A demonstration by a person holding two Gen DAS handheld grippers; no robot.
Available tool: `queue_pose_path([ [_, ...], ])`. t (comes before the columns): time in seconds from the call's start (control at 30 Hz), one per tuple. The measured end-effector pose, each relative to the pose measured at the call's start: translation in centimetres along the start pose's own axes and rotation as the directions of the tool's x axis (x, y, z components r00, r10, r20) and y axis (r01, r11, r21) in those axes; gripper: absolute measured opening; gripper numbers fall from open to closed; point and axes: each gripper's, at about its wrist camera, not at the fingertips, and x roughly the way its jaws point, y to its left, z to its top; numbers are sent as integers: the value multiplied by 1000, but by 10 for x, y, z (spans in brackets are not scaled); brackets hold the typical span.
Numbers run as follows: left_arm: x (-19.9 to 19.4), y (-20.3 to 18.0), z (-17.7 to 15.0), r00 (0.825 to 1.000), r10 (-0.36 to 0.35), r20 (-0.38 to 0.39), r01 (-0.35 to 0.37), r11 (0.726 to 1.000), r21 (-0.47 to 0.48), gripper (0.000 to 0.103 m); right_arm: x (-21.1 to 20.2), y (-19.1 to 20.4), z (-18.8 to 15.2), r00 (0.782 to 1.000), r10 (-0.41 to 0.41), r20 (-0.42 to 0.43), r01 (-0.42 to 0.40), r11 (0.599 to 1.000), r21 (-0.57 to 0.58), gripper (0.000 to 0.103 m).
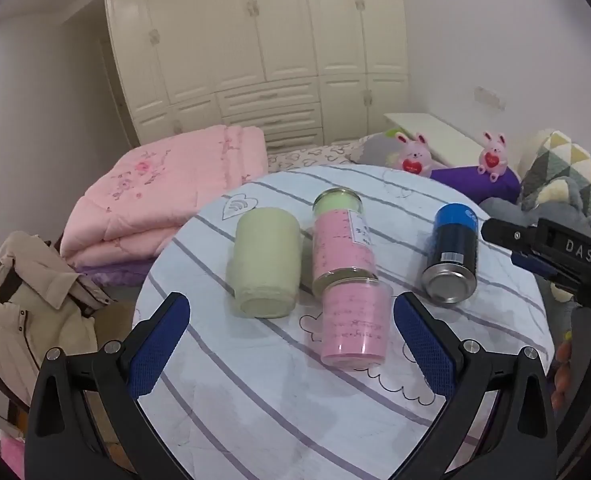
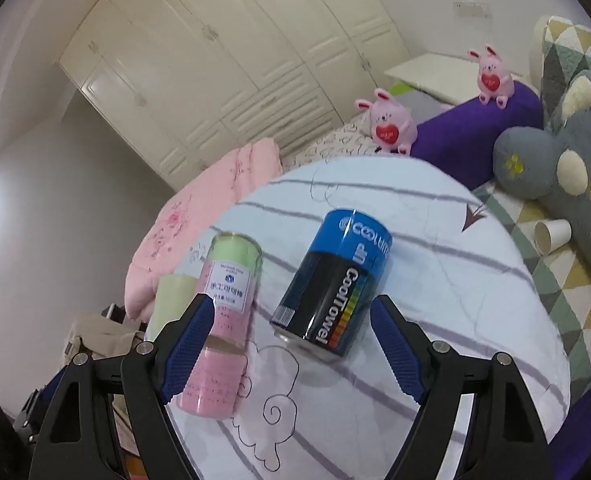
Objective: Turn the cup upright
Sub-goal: 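Move the left tool toward the blue CoolTowel can lying on its side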
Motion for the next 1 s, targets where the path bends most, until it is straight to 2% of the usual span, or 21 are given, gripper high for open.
queue_pose_path([
  [0.33,16,3,6,1000,13,-3,-13,1000,-14,103,-1,-2,-4,999,-6,-42,7,1000,25,82],
  [0.73,9,-5,3,999,54,-4,-54,998,23,103,2,0,-1,999,1,-44,1,1000,32,82],
  [1.0,11,-5,1,999,40,-20,-40,999,-1,103,6,-3,-3,998,-4,-60,6,999,40,82],
])
